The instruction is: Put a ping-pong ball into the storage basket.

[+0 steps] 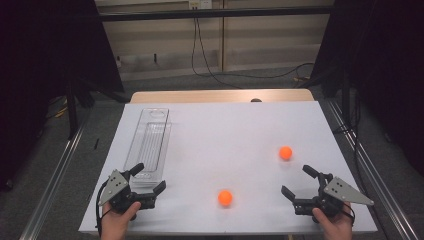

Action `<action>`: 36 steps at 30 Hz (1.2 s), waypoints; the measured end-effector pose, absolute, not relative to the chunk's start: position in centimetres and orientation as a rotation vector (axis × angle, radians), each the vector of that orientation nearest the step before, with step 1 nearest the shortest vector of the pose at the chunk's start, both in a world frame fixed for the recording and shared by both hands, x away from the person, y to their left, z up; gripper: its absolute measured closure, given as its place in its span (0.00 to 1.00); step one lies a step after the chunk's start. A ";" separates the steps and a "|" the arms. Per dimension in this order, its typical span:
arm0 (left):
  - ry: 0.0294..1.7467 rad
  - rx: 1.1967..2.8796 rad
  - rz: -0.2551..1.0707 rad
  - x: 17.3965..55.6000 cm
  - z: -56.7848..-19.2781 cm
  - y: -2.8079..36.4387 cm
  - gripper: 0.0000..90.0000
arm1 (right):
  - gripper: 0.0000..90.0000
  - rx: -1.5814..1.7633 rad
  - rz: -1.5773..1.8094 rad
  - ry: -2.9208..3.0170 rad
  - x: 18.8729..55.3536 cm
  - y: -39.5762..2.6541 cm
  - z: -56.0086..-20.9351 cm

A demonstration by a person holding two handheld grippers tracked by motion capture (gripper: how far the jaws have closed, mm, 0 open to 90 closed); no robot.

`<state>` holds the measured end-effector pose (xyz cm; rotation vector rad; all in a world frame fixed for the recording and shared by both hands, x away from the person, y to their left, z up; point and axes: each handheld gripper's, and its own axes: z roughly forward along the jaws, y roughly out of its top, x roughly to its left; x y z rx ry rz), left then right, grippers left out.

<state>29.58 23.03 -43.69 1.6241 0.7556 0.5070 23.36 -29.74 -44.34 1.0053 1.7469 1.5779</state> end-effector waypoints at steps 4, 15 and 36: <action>0.757 1.625 0.506 29.6 -43.7 23.0 0.02 | 0.00 1.007 1.583 1.747 23.4 -29.7 -44.3; 0.753 1.622 0.489 29.6 -43.6 22.8 0.02 | 0.00 1.001 1.585 1.746 23.4 -29.7 -44.3; 0.717 1.632 0.446 29.5 -43.0 21.6 0.01 | 0.00 0.987 1.590 1.756 23.5 -29.6 -44.2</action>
